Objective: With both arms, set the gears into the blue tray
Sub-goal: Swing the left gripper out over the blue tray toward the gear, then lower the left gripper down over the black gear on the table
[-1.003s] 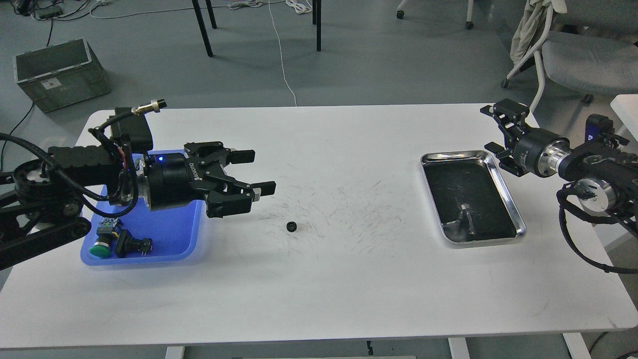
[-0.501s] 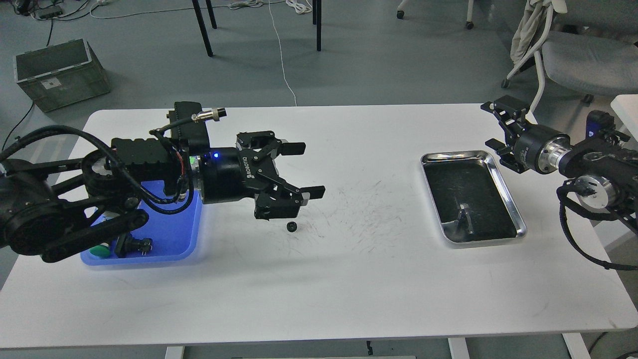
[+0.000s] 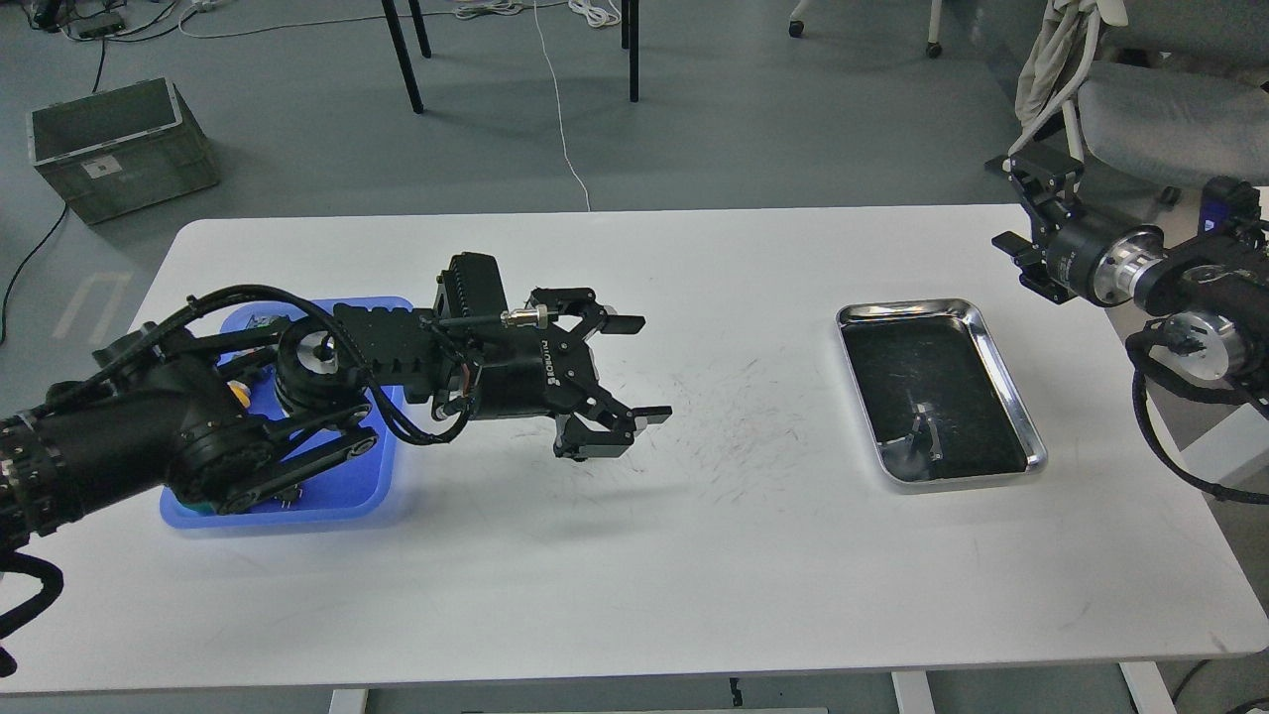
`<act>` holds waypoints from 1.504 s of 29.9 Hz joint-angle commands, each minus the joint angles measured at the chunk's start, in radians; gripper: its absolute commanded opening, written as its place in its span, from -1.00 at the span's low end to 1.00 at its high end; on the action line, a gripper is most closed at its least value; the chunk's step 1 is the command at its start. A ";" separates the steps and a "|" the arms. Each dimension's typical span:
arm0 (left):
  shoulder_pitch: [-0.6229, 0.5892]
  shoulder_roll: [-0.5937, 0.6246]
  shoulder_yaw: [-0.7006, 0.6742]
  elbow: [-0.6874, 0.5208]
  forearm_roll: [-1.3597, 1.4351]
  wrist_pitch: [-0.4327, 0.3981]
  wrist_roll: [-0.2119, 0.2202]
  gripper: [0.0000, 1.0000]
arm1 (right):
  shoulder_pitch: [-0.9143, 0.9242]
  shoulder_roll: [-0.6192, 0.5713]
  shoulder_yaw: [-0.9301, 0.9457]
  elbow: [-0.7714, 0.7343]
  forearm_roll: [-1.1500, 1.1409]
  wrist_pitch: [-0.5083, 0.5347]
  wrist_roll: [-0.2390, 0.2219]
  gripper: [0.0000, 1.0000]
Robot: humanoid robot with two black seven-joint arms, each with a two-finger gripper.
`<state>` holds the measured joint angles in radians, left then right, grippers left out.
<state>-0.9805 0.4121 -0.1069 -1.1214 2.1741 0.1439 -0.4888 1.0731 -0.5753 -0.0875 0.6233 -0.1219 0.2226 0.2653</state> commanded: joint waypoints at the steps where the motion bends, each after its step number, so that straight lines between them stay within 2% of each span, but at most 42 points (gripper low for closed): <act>1: 0.000 -0.021 0.006 0.041 0.008 0.013 0.000 0.79 | 0.001 0.000 0.000 0.001 -0.001 -0.011 0.000 0.88; 4: 0.005 -0.019 0.006 0.052 0.008 0.019 0.000 0.77 | 0.005 0.000 0.000 0.001 -0.001 -0.011 0.000 0.89; 9: 0.078 -0.033 0.018 0.074 0.008 0.043 0.000 0.77 | 0.041 -0.027 0.026 -0.004 0.007 -0.017 0.008 0.89; 17: 0.089 -0.070 0.029 0.156 0.008 0.068 0.000 0.76 | -0.056 -0.041 0.320 -0.056 0.010 -0.031 0.031 0.89; 21: 0.112 -0.099 0.030 0.202 0.008 0.103 0.000 0.72 | -0.078 -0.043 0.391 -0.048 0.014 -0.051 0.035 0.89; 29: 0.158 -0.095 0.030 0.258 0.008 0.115 0.000 0.57 | -0.119 -0.040 0.512 -0.047 0.019 -0.054 0.058 0.89; 31: 0.161 -0.092 0.035 0.268 0.008 0.129 0.000 0.47 | -0.125 -0.029 0.517 -0.048 0.018 -0.057 0.060 0.89; 45: 0.206 -0.119 0.050 0.382 0.008 0.195 0.000 0.37 | -0.125 -0.024 0.509 -0.040 0.018 -0.057 0.058 0.89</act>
<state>-0.7793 0.3034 -0.0572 -0.7720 2.1817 0.3247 -0.4887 0.9470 -0.5997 0.4215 0.5796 -0.1043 0.1655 0.3238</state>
